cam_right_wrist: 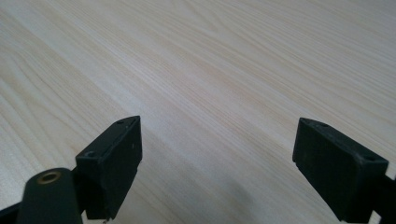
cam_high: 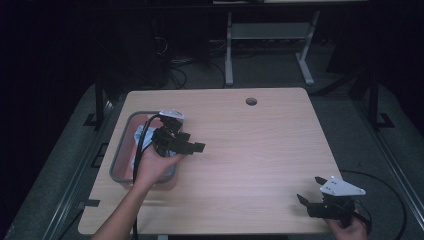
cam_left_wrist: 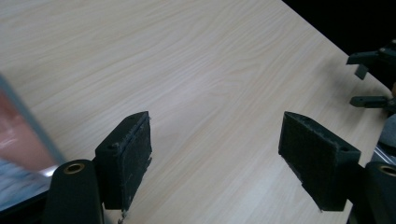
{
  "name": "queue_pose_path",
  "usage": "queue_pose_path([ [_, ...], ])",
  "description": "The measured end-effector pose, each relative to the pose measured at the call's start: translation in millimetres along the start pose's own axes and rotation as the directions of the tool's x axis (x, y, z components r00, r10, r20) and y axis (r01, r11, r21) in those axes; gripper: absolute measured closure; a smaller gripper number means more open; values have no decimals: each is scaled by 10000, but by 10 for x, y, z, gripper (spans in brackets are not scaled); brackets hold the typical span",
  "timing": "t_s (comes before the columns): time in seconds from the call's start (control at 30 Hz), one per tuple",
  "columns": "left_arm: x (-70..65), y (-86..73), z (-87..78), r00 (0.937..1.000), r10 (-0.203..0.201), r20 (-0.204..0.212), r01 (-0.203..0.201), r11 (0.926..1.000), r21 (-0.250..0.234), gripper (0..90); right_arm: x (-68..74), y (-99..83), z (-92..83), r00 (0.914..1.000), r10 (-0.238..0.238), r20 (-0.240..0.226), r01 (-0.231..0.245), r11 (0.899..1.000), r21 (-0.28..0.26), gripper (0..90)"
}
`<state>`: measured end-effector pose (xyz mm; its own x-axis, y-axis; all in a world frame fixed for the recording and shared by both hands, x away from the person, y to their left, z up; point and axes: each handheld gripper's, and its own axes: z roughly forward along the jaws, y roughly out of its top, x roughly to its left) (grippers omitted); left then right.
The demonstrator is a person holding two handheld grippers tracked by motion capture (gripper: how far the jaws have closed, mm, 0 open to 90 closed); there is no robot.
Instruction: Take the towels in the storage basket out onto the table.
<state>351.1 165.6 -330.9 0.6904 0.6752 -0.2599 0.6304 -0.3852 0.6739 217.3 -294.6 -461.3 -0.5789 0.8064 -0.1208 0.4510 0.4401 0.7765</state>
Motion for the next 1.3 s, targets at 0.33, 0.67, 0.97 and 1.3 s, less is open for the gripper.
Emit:
queue_pose_path([
  [0.33,202,-70,-172,9982,-349,-486,343,9993,-141,248,9,4,10,10000,-6,-1,6,10000,82,152],
  [0.67,379,-146,-331,9928,-696,-973,673,9974,-262,249,0,-4,10,10000,8,17,-8,10000,85,152],
  [0.97,579,-292,-504,9812,-1251,-1472,1190,9917,-497,268,4,-7,15,10000,-1,17,1,9999,123,152],
  [1.3,758,-436,-639,9639,-1842,-1921,1725,9821,-763,268,15,-7,23,9999,-83,-69,84,9998,152,152],
])
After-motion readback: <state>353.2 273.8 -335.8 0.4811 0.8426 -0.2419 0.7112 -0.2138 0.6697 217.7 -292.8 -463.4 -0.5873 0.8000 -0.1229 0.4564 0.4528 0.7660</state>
